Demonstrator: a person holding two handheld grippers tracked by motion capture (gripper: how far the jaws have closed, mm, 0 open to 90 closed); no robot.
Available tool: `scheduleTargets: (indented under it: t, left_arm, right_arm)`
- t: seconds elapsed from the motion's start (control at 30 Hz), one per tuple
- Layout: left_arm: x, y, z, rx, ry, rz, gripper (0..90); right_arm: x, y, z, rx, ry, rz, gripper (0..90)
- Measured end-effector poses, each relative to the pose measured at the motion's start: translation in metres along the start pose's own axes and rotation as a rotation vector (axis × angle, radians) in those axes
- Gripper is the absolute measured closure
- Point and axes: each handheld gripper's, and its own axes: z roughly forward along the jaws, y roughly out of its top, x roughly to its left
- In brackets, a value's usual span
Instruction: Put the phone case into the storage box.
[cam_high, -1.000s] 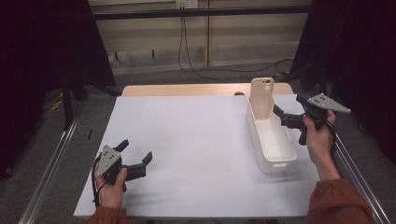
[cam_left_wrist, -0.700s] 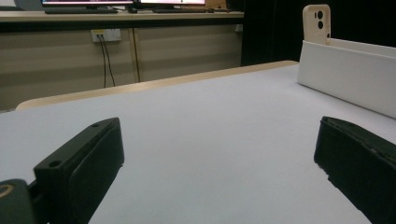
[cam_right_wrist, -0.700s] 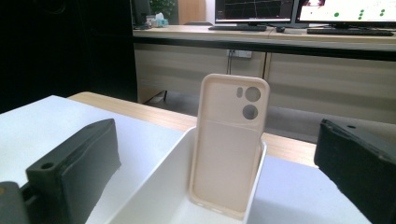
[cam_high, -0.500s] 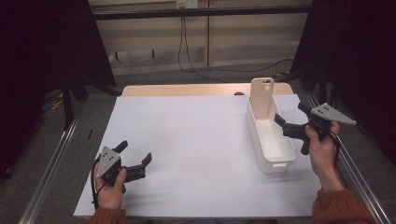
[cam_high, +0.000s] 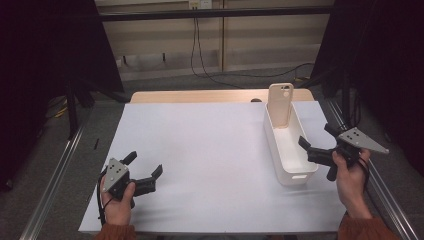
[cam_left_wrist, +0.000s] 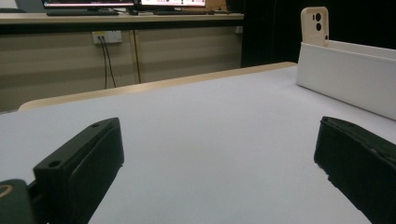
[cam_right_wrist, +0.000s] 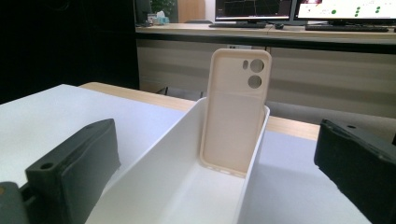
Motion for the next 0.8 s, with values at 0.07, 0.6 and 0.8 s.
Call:
scheduleTargets:
  t: [0.07,0.6,0.8]
  left_arm:
    - [0.0,0.0,-0.001,0.0,0.002,-0.002,1.7]
    - [-0.002,0.0,-0.003,0.001,0.002,-0.005,1.6]
    - [-0.002,0.0,-0.004,0.002,0.002,-0.004,1.6]
  right_arm:
    - [0.001,-0.002,-0.004,-0.001,-0.003,0.004,0.0]
    - [0.011,-0.015,-0.03,-0.012,-0.007,0.003,0.0]
    - [0.013,-0.022,-0.038,-0.008,-0.008,0.006,0.0]
